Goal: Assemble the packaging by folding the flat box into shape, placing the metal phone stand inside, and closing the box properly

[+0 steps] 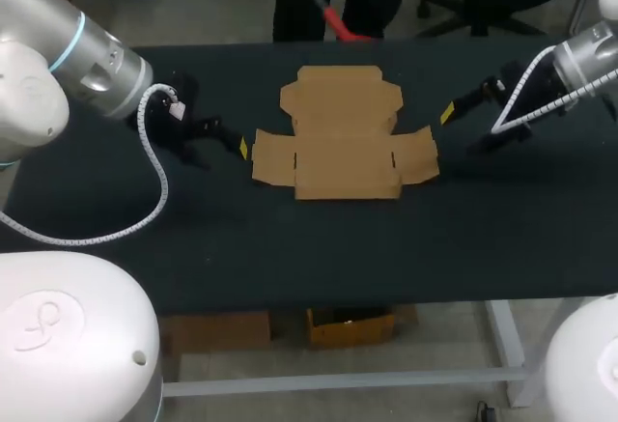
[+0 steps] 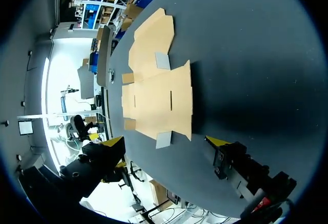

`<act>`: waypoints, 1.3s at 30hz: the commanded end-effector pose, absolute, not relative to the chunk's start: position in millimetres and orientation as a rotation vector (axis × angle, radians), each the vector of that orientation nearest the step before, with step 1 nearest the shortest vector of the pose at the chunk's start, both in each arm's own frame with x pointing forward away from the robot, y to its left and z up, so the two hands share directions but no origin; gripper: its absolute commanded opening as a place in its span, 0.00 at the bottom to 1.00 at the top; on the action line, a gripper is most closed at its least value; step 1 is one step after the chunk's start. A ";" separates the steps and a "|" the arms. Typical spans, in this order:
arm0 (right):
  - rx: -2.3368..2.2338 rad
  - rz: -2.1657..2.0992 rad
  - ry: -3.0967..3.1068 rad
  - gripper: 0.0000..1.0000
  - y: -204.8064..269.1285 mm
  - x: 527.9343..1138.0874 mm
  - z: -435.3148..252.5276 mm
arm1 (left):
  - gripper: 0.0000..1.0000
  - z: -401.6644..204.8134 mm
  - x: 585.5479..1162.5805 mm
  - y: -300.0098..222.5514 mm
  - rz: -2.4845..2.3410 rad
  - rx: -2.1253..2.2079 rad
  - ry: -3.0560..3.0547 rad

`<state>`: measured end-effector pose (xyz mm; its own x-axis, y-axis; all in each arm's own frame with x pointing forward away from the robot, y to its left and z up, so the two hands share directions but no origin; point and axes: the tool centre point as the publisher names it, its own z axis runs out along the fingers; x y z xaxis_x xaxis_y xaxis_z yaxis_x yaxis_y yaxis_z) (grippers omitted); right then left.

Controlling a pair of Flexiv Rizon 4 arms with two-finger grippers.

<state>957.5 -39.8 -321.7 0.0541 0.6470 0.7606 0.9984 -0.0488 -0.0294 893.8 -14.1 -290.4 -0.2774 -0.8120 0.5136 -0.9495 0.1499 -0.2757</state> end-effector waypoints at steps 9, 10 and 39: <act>-1.793 -0.799 -1.637 1.00 -57.1 945.0 -317.1 | 1.00 -286.7 900.6 -16.6 0.788 1.714 -2.208; -1.795 -0.803 -1.638 1.00 -57.9 943.3 -316.0 | 1.00 -286.8 901.2 -16.7 0.788 1.712 -2.209; -1.859 -0.795 -1.650 1.00 -78.8 926.1 -314.9 | 1.00 -323.3 941.9 -25.7 0.796 1.714 -2.101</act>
